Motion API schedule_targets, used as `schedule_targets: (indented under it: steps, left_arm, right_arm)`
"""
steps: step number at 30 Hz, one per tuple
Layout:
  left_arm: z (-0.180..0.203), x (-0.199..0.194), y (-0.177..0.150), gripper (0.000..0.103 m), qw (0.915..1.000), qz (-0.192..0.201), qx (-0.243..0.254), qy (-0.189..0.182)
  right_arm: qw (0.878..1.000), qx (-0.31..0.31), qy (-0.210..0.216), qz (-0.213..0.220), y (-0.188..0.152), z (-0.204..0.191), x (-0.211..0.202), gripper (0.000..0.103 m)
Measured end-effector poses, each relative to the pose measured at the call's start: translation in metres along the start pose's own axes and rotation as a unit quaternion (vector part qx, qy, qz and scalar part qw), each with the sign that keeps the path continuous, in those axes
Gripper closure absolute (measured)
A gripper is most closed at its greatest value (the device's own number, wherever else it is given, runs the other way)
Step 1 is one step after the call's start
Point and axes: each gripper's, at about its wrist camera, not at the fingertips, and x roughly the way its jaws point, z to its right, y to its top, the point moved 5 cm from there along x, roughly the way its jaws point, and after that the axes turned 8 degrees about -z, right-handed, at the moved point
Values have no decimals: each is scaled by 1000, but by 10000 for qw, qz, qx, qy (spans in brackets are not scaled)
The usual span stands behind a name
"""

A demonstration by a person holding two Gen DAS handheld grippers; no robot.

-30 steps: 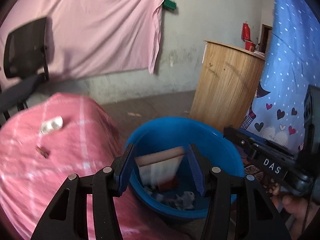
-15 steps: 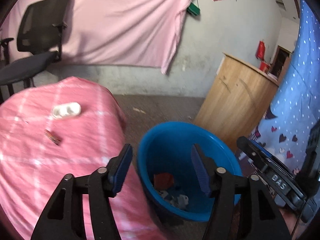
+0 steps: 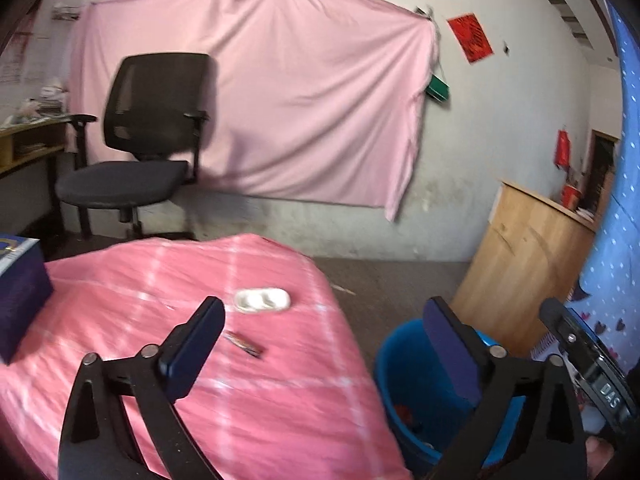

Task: Collect trash
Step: 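Move both tools back over the table toward the battery and earbud case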

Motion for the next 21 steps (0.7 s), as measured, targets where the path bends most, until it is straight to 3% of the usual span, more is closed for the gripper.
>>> schedule_targets:
  steps: [11,21]
  left_arm:
    - [-62,-31,1,2,9947,740,-176,687]
    - [-122,-58,-9,2,9838,1215,-222,1299]
  right_arm:
    - [9974,-367,420,457,3,-55,1,0]
    - [9919,-879,766,500,-5,-115,19,0]
